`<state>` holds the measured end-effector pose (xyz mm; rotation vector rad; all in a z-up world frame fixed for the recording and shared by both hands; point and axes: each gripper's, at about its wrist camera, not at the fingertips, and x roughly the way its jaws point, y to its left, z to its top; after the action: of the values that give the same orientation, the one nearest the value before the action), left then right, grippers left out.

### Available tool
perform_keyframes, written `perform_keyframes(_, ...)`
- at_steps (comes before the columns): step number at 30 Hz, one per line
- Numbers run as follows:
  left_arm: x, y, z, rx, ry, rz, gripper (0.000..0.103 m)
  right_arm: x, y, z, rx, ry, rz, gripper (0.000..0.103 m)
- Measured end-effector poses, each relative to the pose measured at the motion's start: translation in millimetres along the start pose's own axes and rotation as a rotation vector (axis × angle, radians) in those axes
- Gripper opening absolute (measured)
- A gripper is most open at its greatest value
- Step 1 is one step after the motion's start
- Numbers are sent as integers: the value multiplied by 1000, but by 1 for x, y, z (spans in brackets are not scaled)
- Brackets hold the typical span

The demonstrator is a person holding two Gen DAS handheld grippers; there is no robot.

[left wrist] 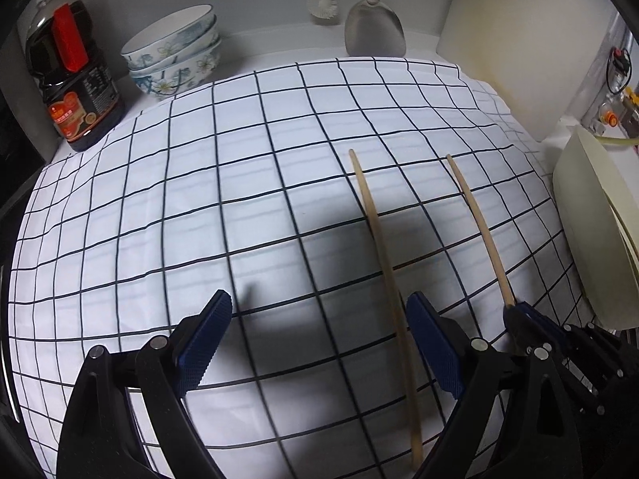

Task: Organize utensils
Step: 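Close the left tool on the last chopstick on the cloth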

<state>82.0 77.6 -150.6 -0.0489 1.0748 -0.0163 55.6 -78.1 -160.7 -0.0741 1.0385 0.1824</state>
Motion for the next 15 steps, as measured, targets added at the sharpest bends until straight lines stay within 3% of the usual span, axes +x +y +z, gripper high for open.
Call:
perform_keyframes(10, 12, -15, -8, 34, 29, 10, 88, -5, -11, -7, 27, 2, 9, 8)
perform_keyframes(13, 16, -15, -10, 38, 34, 33, 88, -5, -11, -6, 35, -3, 8, 28)
perform_keyframes(15, 16, -15, -12, 37, 25, 37, 88, -3, -9, -5, 31, -4, -5, 32)
